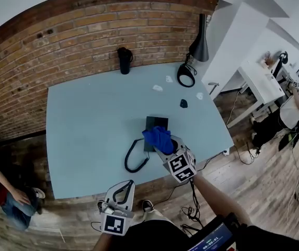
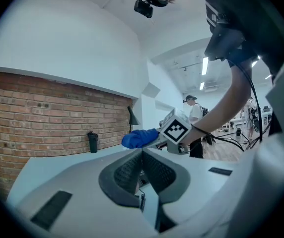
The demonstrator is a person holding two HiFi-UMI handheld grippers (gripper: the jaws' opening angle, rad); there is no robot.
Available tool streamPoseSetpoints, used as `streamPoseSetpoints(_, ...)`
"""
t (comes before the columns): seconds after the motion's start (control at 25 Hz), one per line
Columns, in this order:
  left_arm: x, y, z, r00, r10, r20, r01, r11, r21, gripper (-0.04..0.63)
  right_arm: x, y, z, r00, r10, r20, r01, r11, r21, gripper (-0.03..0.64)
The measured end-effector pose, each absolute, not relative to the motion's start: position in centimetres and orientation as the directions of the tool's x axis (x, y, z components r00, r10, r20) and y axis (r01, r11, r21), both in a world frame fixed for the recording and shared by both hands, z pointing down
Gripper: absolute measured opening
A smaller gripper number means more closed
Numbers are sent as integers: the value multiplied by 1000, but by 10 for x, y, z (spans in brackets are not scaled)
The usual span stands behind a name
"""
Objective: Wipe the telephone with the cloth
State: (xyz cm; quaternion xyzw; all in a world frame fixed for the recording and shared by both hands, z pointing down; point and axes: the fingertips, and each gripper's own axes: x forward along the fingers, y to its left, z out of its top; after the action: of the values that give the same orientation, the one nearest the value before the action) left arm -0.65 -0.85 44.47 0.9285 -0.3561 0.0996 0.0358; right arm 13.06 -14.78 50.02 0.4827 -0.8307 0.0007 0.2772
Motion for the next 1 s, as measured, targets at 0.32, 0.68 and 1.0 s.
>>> streamPoseSetpoints(0.32, -24, -3, 446, 678, -699, 227, -717, -697, -6, 12, 142, -225, 538, -358, -718, 597, -649, 651, 395, 216)
streamPoseSetpoints(0.68, -50, 4, 445, 614, -746, 260, -768, -640, -21, 12, 148, -268, 595, -279, -630, 725, -545, 725, 420, 216)
streamPoseSetpoints(1.0, -59, 7, 446, 605, -752, 264, -777, -629, -10, 12, 163, -284, 627, -192, -615, 765, -552, 712, 434, 216)
